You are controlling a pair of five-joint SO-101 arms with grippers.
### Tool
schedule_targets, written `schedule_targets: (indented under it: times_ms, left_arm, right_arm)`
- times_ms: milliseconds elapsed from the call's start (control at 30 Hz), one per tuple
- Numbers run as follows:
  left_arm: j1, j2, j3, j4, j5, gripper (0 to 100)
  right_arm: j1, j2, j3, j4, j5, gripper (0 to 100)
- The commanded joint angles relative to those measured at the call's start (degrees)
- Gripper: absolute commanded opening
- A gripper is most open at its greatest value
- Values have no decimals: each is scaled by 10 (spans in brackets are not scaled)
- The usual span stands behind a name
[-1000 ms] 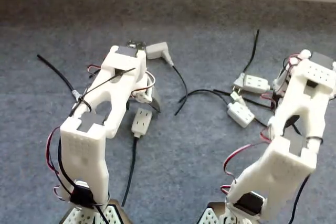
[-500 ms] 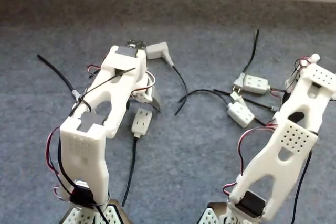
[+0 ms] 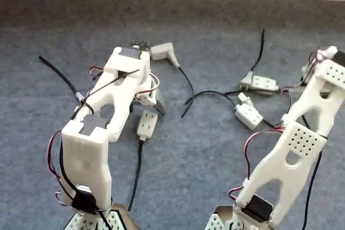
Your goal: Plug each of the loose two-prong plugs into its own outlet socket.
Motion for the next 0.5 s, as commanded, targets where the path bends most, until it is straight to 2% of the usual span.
schedule_targets:
  times_ms: [0, 233, 467]
  left_arm:
    - [-3, -34, -4, -4, 0, 354]
    - [-3, -34, -5, -4, 0, 354]
    - [19, -34, -2, -4, -1, 354]
  right_arm:
    - [-6, -164, -20, 15, 62, 9]
    - [-59, -345, -20, 15, 193, 12]
    - [-211, -479, -20, 15, 318, 12]
